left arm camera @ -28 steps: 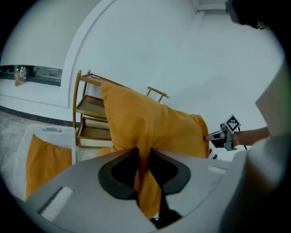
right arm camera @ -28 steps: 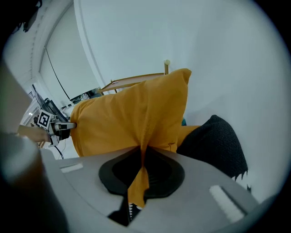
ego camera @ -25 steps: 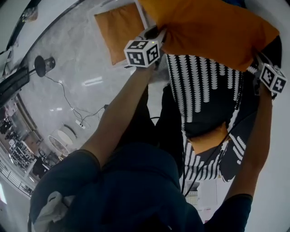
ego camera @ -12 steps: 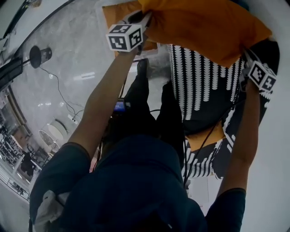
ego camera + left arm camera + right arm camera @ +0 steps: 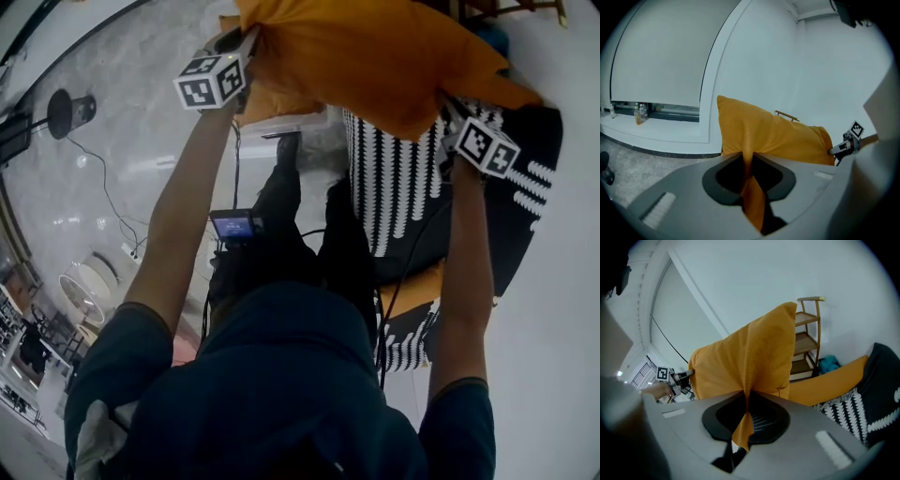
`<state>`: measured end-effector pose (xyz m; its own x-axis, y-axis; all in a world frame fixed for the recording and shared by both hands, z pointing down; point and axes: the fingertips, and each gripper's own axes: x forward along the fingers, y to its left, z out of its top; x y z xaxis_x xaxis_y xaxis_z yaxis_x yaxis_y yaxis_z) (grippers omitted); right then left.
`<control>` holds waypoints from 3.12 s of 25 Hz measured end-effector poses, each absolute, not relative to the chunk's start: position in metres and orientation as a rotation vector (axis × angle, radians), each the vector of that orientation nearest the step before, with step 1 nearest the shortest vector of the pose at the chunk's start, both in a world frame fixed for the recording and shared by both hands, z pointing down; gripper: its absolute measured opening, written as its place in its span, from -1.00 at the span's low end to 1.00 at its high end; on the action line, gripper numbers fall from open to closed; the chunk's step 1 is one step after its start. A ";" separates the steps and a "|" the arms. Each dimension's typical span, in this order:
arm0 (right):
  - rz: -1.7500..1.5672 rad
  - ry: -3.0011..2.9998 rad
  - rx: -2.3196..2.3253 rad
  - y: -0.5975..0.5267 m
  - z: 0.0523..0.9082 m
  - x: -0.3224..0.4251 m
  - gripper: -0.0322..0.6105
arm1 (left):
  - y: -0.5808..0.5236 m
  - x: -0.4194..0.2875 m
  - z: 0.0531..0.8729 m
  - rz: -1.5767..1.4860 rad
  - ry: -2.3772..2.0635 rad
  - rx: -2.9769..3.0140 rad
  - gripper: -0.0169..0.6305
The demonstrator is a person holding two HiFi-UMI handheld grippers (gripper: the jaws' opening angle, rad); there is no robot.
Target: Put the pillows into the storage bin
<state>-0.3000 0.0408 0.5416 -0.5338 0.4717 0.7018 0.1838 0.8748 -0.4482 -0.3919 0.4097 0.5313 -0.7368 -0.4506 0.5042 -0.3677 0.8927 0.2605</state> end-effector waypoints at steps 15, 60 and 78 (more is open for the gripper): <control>0.709 -1.958 -0.301 0.177 0.630 -0.271 -0.82 | 0.521 -0.427 0.554 0.029 -2.426 0.502 -0.79; 0.903 -1.322 -0.258 0.403 0.786 -0.178 -0.55 | 0.483 -0.484 0.702 0.740 -1.945 0.793 -0.67; 0.837 -1.996 -0.227 0.221 0.576 -0.269 -0.55 | 0.326 -0.445 0.496 0.460 -2.268 1.126 -0.67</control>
